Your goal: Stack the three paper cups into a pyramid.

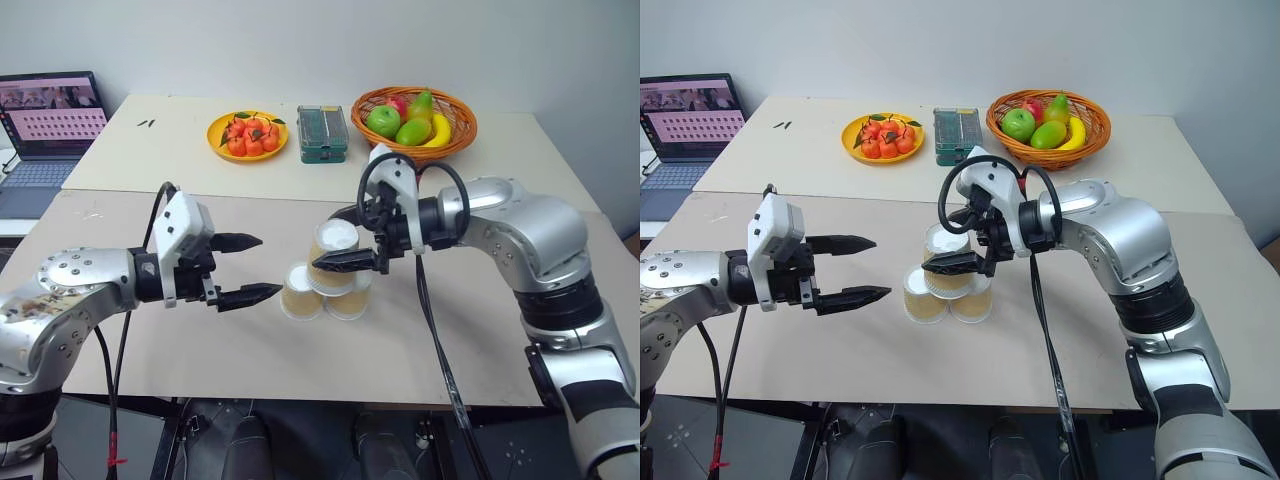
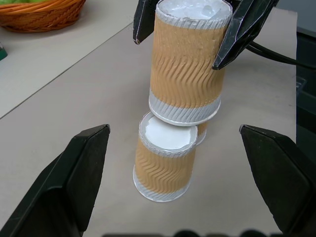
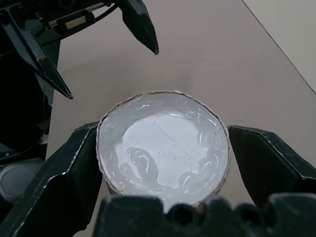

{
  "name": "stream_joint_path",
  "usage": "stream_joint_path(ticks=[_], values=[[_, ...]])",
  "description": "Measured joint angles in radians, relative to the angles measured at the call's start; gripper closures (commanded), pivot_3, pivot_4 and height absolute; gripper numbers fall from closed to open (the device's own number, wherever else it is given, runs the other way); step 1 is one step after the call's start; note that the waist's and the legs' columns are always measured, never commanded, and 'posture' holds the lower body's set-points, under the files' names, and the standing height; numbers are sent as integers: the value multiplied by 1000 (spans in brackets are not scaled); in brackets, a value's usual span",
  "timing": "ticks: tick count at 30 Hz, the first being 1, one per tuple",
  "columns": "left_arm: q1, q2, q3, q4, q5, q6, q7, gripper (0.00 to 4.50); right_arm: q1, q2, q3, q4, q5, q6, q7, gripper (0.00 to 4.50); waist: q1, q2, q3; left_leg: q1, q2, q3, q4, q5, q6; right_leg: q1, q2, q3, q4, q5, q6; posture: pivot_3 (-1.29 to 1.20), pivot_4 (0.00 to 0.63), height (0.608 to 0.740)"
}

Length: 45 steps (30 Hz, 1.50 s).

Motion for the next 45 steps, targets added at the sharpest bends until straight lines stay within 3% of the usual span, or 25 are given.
stream_joint_path(ticks=[18,45], values=[[-17,-17,-39,28,35,-28,-25,0,6,-50,-33,-75,95,51,28,97,0,0,0,0,0,0,0,0,0,0,0,0,0,0,0,0,150,740],[-22,-30,-57,29,40,-30,-33,0,-11,-51,-46,-38,85,35,-5,97,0,0,0,0,0,0,0,0,0,0,0,0,0,0,0,0,150,740]])
